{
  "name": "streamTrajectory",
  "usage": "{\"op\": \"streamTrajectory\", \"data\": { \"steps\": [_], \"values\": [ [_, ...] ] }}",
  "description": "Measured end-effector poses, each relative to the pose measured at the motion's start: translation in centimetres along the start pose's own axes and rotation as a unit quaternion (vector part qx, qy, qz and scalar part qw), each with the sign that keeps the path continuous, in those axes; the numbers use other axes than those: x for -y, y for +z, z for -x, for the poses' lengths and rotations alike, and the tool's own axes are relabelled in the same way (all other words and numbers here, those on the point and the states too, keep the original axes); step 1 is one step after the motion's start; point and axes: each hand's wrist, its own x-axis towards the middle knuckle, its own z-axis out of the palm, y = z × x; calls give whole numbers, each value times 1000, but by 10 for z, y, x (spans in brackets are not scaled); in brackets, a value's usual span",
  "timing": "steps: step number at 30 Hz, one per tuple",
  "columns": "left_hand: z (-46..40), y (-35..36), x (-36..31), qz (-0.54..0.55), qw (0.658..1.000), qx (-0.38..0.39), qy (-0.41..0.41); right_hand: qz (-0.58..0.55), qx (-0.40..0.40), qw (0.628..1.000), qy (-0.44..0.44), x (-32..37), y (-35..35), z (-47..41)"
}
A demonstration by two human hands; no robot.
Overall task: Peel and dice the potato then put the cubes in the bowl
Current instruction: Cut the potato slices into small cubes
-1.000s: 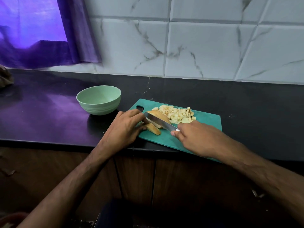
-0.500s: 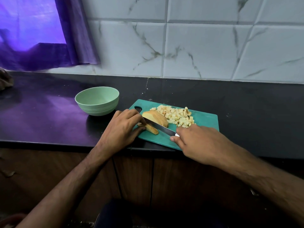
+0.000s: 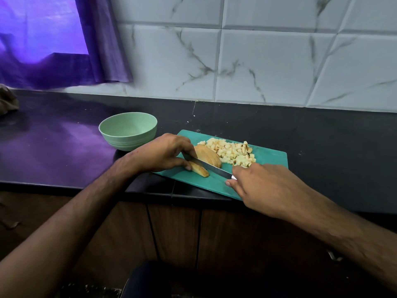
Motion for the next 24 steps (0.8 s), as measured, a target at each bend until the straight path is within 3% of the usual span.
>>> {"op": "streamTrajectory", "data": {
  "steps": [6,24],
  "values": [
    [-7,-4,0,-5,1000,31,-2,4,22,1000,-3,-4,-4,-1],
    [-8,-2,-4,10,1000,15,6,-19,22,999,-22,0,-13,-1]
  ]
}}
